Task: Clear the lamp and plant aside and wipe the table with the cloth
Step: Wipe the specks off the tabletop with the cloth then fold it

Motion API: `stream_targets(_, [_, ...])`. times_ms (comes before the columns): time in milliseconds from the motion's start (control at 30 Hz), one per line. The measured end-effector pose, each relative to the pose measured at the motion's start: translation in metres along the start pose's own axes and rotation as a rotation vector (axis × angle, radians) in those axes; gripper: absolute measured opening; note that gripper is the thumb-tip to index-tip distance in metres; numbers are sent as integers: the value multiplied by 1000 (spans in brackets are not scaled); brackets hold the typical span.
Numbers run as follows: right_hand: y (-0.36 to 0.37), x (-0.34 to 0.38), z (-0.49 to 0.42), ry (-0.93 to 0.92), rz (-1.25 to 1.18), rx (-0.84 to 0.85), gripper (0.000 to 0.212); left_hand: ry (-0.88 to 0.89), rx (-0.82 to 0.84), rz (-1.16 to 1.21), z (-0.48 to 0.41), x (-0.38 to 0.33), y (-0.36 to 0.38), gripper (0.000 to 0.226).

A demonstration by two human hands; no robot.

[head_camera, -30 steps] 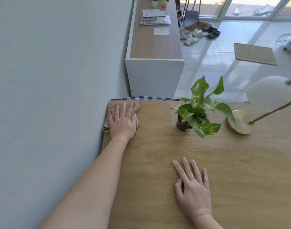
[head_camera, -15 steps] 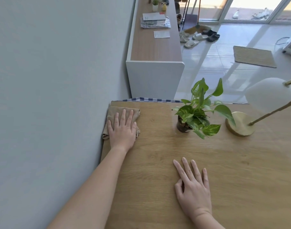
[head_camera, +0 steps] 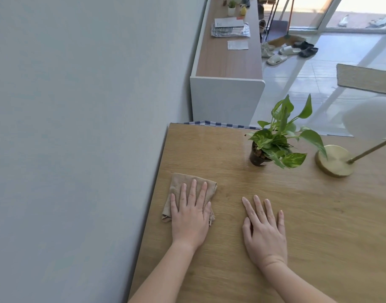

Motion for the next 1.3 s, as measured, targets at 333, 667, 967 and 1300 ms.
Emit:
stream_targets(333, [5, -1, 0, -21, 48, -40, 63, -67, 22, 8, -33, -7, -2, 64])
stream_targets(667, [6, -4, 0, -17, 43, -70, 64, -133, 75, -26, -152, -16, -15, 63])
stream_targets(967, [5, -5, -2, -17, 56, -83, 65, -140, 97, -19, -229, -19, -27, 62])
stream_targets(1300, [7, -6, -1, -15, 66, -76, 66, -114, 94, -19, -237, -17, -29, 61])
Point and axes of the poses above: each hand's wrist, its own z-axis away from the middle knuckle, its own y-axis out of the palm, x = y × z, the point moved 9 cm from there along -z, towards the middle knuckle
